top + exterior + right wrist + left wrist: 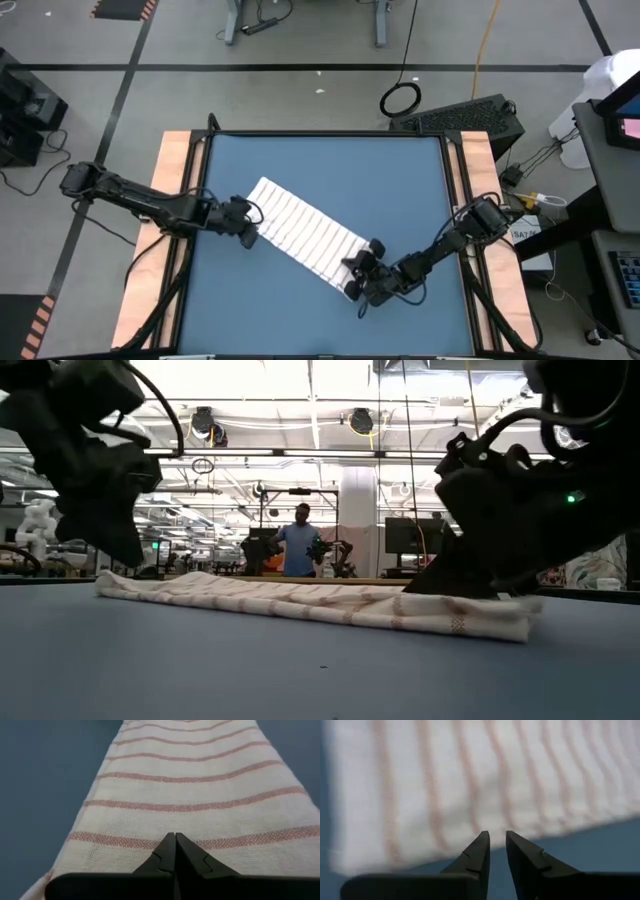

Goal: Roll towel
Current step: Roll the white towel

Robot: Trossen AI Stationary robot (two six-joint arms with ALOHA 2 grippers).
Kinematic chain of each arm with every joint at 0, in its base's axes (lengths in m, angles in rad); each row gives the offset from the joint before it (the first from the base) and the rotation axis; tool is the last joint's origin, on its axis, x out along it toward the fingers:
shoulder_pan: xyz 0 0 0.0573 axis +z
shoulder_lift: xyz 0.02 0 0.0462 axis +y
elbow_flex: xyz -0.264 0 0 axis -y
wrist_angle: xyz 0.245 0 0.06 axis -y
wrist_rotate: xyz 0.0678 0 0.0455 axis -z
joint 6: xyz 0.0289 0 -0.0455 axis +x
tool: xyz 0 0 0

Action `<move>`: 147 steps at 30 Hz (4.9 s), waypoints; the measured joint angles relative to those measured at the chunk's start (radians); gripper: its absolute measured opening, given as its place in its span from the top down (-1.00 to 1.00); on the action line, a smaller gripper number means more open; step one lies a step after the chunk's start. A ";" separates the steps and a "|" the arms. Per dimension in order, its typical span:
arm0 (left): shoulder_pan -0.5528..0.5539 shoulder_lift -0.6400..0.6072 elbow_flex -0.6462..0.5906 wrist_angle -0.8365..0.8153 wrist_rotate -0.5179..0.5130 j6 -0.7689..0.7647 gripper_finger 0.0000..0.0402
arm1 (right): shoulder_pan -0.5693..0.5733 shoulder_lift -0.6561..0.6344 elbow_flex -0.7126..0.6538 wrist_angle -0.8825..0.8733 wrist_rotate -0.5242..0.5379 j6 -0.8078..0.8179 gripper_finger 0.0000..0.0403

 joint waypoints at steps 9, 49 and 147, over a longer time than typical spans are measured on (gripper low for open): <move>0.058 0.109 -0.044 -0.014 -0.064 0.008 0.66 | 0.037 0.001 0.019 0.047 0.018 0.068 1.00; 0.404 0.361 0.054 0.478 0.005 0.586 0.67 | 0.017 -0.039 0.094 -0.297 -0.067 0.243 1.00; -0.031 0.595 0.026 0.797 -0.199 0.667 0.78 | 0.004 0.053 0.120 0.148 -0.344 -0.185 1.00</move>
